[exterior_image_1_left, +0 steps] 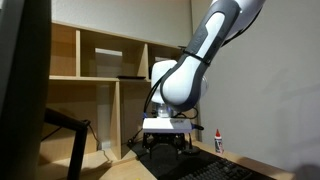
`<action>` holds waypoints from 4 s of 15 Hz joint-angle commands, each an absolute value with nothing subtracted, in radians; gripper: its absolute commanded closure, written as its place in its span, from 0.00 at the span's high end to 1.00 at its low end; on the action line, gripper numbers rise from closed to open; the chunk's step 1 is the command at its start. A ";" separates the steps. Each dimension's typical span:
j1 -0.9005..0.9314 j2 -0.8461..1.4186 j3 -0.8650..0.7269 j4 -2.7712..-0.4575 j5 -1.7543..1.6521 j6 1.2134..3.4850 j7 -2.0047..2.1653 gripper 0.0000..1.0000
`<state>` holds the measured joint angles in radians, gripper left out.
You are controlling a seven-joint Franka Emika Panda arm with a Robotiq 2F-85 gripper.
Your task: Press the escape key on the keyboard
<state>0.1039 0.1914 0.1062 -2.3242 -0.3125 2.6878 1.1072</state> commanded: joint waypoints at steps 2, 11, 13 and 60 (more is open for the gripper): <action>0.162 0.284 0.033 -2.286 -0.326 2.718 1.142 1.00; 0.237 0.377 -0.087 -2.275 -0.240 2.875 1.182 1.00; 0.239 0.382 -0.088 -2.270 -0.237 2.876 1.184 1.00; 0.747 0.084 -0.647 -2.449 -0.021 2.900 1.081 1.00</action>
<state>0.6760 0.2189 -0.5313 -2.4101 0.0946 3.0382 1.0643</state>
